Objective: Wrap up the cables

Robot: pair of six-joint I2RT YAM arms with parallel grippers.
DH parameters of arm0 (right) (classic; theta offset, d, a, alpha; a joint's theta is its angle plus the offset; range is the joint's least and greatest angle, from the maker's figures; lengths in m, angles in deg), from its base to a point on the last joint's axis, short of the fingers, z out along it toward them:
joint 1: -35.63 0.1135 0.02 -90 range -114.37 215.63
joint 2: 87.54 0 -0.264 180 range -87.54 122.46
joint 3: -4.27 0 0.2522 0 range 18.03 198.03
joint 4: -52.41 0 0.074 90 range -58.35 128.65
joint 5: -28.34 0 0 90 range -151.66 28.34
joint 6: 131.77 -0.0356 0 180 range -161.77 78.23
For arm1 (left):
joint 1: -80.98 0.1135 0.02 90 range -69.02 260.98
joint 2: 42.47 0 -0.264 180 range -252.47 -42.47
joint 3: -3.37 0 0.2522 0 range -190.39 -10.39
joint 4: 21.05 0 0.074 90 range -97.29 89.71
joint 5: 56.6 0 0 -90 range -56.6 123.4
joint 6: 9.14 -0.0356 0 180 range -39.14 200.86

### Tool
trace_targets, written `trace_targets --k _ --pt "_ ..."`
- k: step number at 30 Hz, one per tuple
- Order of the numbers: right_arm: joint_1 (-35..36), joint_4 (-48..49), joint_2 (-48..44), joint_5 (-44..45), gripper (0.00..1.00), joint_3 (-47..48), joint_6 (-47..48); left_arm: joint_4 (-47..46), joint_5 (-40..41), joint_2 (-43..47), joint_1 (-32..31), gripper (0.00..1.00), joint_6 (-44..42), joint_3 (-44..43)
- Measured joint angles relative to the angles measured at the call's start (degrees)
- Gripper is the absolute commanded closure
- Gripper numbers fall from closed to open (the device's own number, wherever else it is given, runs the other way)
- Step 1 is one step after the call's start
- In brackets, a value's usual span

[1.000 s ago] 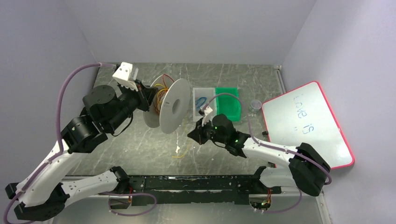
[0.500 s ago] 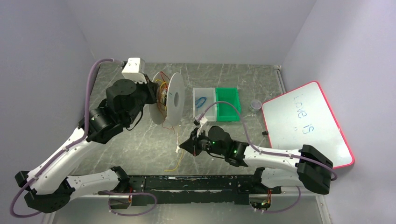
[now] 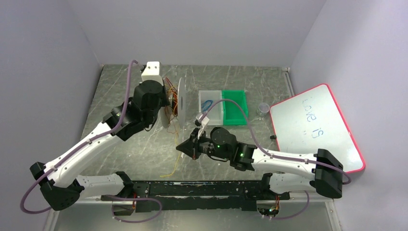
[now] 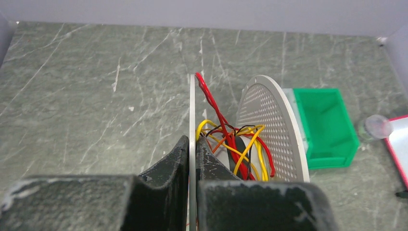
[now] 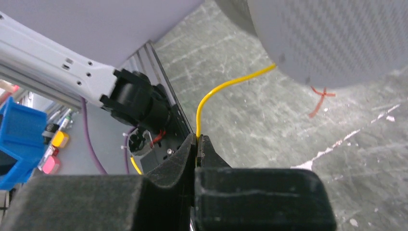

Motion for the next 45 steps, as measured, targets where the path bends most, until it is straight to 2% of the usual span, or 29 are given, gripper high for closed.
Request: trace_targets --k 10,20,26,33,38,45 --pt "0.17 -5.18 0.02 4.00 1.00 8.68 0.00 0.50 2.62 -0.02 -0.26 0.93 2.75 10.91" --pt "0.17 -16.02 2.58 10.21 1.00 17.68 3.61 0.66 0.33 2.29 -1.51 0.93 1.42 15.41" --pt "-0.11 -24.46 3.48 11.23 1.00 23.21 9.33 0.46 -4.79 4.15 -1.66 0.93 -4.00 16.76" --pt "-2.67 -32.70 3.48 8.81 1.00 26.64 17.53 0.46 -14.38 4.72 -2.03 0.93 -11.50 16.74" --pt "-4.28 -36.15 3.13 7.04 1.00 26.71 24.61 0.96 -22.08 4.72 -2.32 0.93 -15.54 16.74" --pt "-5.25 -36.24 -0.57 6.75 1.00 23.89 35.23 1.18 -30.56 5.05 -2.45 0.93 -18.62 16.74"
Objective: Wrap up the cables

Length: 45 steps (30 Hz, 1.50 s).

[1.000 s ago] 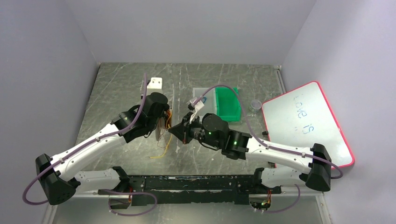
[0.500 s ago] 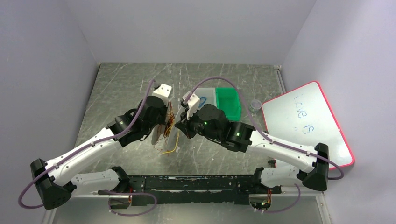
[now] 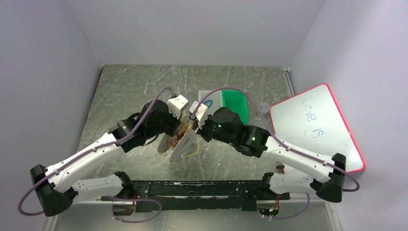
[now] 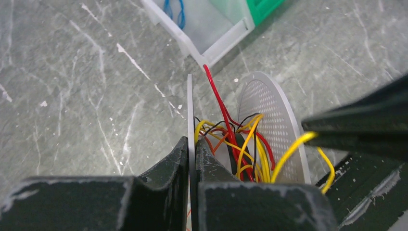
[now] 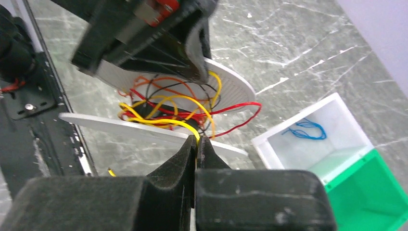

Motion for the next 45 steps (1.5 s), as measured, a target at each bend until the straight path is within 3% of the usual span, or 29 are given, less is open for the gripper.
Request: trace_targets --k 7,17,34,45 --pt "-3.45 1.07 -3.41 -1.60 1.00 -3.67 9.01 0.13 -4.52 2.05 -0.02 0.93 -2.45 0.09" --pt "-10.67 3.74 -5.33 -12.13 1.00 -7.96 13.90 -1.51 -9.57 7.82 -0.07 0.93 -5.99 1.68" --pt "-12.57 19.41 -10.36 -21.38 1.00 -21.70 5.46 1.22 -17.40 12.63 -0.22 0.93 -10.05 1.64" --pt "-14.08 23.78 -11.96 -25.73 0.87 -26.93 0.35 4.04 -21.53 14.10 -0.22 0.93 -10.78 -0.96"
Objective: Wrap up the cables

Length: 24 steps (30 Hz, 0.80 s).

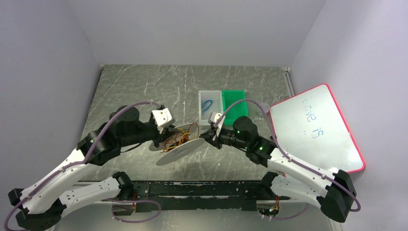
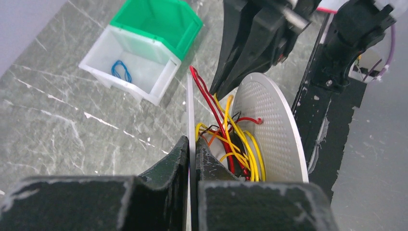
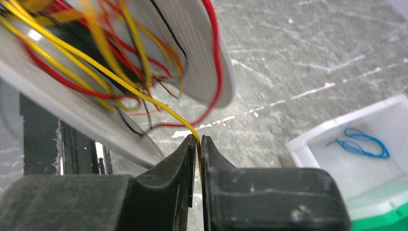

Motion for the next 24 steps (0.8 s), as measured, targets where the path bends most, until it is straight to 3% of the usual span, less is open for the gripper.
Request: trace_targets --k 7,24 --pt "-1.27 -3.56 -1.46 4.44 0.79 -1.64 -0.90 2.14 -1.49 2.56 0.00 0.93 0.00 -3.96" --pt "-1.75 -11.61 -12.41 15.61 0.71 -2.80 -4.55 5.33 -1.33 3.34 -0.07 0.93 0.22 -8.20"
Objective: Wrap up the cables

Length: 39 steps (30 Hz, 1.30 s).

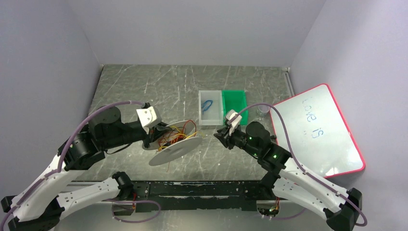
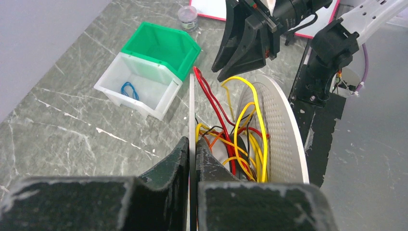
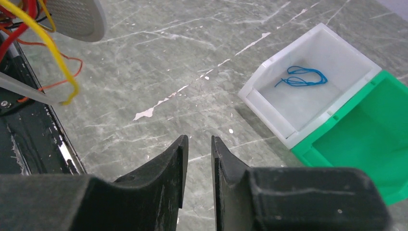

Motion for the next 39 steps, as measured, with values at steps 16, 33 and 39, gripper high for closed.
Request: trace_targets --k 16,33,39 --pt "-0.07 -7.91 -6.03 -12.22 0.66 8.44 -11.32 0.31 -0.04 0.22 0.00 0.93 0.90 -2.93" --pt "-0.09 -12.28 -1.18 -20.33 0.65 18.34 -14.34 1.38 1.60 -0.98 0.00 0.93 2.25 -3.37" --pt "-0.11 -12.48 -1.62 -17.20 0.62 17.11 -16.24 0.83 4.98 -2.34 0.00 0.93 3.65 -3.34"
